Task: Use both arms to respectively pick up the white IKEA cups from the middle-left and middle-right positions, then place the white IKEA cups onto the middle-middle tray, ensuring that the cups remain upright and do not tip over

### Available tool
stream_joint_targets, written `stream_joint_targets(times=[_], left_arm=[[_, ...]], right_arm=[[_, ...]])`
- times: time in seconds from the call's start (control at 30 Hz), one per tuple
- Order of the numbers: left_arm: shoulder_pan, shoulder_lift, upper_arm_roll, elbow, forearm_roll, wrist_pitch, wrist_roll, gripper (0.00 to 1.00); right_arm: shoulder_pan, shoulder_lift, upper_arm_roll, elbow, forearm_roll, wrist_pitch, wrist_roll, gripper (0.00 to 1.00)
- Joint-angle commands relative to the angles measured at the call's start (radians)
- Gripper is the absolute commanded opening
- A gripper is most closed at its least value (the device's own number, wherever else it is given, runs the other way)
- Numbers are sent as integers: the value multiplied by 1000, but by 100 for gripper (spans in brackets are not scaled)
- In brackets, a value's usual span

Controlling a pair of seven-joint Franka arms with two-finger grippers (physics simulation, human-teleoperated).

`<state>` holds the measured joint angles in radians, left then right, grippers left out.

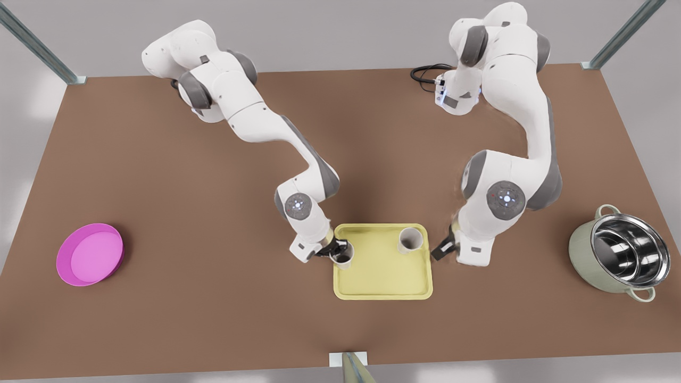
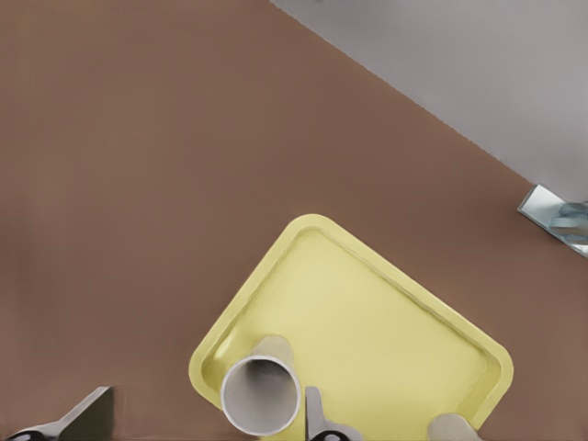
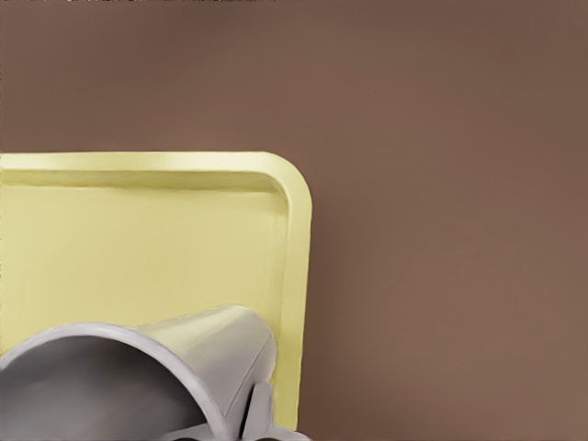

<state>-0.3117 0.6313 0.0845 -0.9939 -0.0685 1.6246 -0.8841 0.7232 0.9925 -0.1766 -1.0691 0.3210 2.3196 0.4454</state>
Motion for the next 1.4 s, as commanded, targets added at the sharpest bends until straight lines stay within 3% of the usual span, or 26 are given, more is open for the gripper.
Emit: stream_joint_targets(times=[0.0,0.03,0.07,0.1,0.17,0.2,0.23,0.6,0.7,0.87,1.0,1.03,1.07,1.13,1.2,1.27,1.37], left_arm=[[92,-64,3,27,-14,-413,437,100],[172,-131,1,23,41,-440,756,100],[183,-313,0,-193,188,-346,1083,100],[183,-466,-23,-414,199,-132,1100,100],[186,-398,-23,-376,157,-189,1091,100],[186,-390,-23,-365,159,-187,1093,100],[183,-369,-25,-362,157,-178,1091,100],[183,-312,-28,-358,81,-121,1077,100],[181,-315,-57,-358,84,-149,1044,100],[181,-315,-60,-358,84,-147,1037,100],[181,-314,-60,-358,84,-146,1036,100],[181,-314,-60,-358,84,-146,1036,100],[181,-314,-60,-358,84,-146,1037,100],[181,-314,-60,-358,87,-146,1037,100],[181,-314,-60,-358,88,-144,1037,100],[181,-312,-58,-358,90,-141,1037,100],[189,-312,-58,-358,90,-140,1041,100]], right_arm=[[1,12,0,18,-7,3,306,21],[10,14,2,20,-7,3,315,21],[16,14,3,20,-7,9,322,21],[19,15,5,20,-7,9,320,21],[19,20,5,18,-7,11,319,21],[19,23,6,18,-7,18,311,35],[19,23,8,14,-7,29,312,100],[27,6,8,-2,-8,20,309,100],[24,-67,11,-25,-3,-52,308,100],[-76,-158,3,-72,-5,-416,122,100],[-415,-149,-27,-26,-54,-793,-599,100],[-426,-282,-18,-70,-228,-813,-611,100],[-464,-451,-11,-183,-275,-809,-599,100],[-521,-621,35,-244,-381,-813,-597,100],[-585,-748,112,-354,-415,-813,-605,100],[-605,-853,114,-457,-418,-795,-606,100],[-607,-870,114,-454,-416,-796,-602,100]])
